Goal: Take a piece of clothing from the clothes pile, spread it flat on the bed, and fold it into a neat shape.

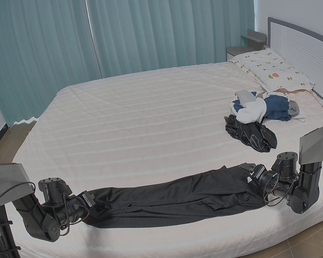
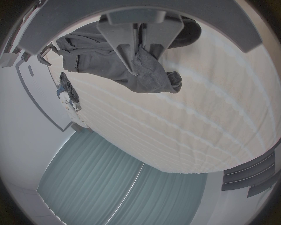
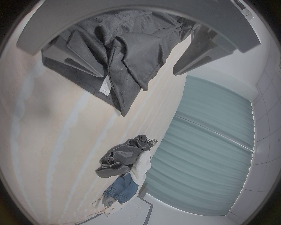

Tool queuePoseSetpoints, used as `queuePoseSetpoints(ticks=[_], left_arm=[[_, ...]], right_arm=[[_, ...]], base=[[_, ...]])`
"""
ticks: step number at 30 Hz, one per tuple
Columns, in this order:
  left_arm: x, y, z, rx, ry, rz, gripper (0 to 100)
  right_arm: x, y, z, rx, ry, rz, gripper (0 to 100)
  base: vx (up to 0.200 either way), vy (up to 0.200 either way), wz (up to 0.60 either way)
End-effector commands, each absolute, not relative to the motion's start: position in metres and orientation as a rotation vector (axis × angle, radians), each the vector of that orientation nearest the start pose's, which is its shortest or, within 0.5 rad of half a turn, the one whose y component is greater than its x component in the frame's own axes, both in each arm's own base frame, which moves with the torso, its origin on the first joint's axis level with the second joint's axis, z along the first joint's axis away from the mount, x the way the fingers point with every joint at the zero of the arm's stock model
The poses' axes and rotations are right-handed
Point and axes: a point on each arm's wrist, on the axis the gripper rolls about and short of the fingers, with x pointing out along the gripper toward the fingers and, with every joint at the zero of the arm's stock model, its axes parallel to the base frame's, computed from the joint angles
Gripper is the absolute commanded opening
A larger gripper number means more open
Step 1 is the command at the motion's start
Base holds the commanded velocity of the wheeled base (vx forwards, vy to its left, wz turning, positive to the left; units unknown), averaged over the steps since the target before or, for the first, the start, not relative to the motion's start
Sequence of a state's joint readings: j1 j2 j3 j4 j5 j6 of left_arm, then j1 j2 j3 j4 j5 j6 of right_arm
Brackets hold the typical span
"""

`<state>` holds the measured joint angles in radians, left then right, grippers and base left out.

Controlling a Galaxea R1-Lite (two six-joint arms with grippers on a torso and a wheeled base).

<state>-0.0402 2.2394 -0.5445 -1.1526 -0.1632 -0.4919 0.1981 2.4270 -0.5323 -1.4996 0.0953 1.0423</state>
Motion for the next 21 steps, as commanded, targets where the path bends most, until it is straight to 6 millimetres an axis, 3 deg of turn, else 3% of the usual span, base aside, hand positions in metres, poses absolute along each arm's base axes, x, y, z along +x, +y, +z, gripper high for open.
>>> queuePoseSetpoints(ticks=[1,3,21], left_arm=[[0.331,-0.036,0.026,-0.496,0.548,-0.078,0],[0.333,-0.043,0.029,-0.518,0.557,-0.072,0],[0.334,-0.091,0.05,-0.518,0.64,-0.044,0]], right_arm=[[0.335,0.055,-0.029,1.014,0.464,0.031,100],[0.337,0.045,-0.031,1.024,0.455,0.013,100],[0.336,0.045,-0.03,1.034,0.473,0.049,100]], base=[[0.0,0.0,0.0],[0.0,-0.1,0.0],[0.0,-0.2,0.0]])
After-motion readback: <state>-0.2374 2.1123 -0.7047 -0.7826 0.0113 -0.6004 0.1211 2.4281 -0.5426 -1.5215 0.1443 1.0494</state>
